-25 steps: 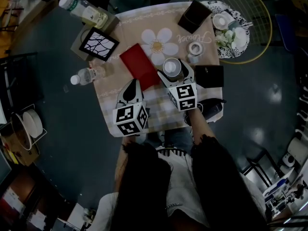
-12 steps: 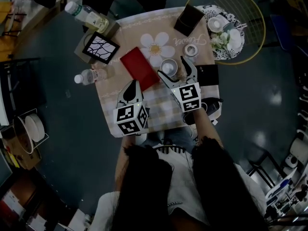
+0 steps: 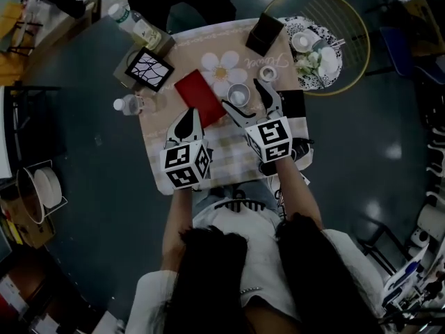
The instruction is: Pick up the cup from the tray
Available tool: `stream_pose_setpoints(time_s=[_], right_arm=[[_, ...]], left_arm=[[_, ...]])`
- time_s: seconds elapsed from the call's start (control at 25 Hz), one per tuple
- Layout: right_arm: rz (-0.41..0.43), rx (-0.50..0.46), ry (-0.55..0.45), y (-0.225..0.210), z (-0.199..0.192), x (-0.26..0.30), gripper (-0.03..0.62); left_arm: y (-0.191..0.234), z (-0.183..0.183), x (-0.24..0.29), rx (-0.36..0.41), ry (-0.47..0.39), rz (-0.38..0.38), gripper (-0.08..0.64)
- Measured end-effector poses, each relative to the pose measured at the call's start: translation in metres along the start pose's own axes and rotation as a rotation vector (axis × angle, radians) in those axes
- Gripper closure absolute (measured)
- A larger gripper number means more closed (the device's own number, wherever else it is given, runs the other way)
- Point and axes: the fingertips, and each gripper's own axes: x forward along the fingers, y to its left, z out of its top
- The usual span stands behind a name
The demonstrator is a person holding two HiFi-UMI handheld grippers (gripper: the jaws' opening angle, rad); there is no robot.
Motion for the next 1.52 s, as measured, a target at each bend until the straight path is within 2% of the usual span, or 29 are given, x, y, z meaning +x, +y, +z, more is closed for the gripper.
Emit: stream_pose_setpoints(time_s=[0.24,0.32,0.56,0.64,0.68,0.8,1.0,1.52], right_arm=[[0.045,-0.025,0.009,0.024,0.013,-0.015,0.186],[0.042,-0.02,0.002,0.031,0.016,-0.019,0.265],[0.03,0.02,-0.006,0.049,0.018,-0.03,0.437],[0.025,0.015,0.007,0.053,0.017,-0.031,0.54],[0.023,0.01,0.013,0.055,0.016,-0.031,0.561],[0.018,0.011,0.024,0.057,0.014,-0.034,0.582],[0.005,-0.033,0.05,0.062,0.01,-0.036,0.584],[-0.012,-0.043,0.077,0.071,0.005,-0.037,0.586]], left_arm=[[-0.008,0.005,-0.016,0.005,-0.035,-0.012,0.554],[-0.01,0.007,-0.019,0.009,-0.045,-0.018,0.555],[-0.017,0.007,-0.03,0.02,-0.066,-0.028,0.554],[-0.018,0.007,-0.032,0.022,-0.07,-0.029,0.555],[-0.018,0.007,-0.033,0.022,-0.072,-0.031,0.554],[-0.018,0.007,-0.037,0.022,-0.077,-0.033,0.555],[-0.015,0.01,-0.042,0.026,-0.088,-0.035,0.554],[-0.004,0.003,-0.049,0.028,-0.087,-0.02,0.554]])
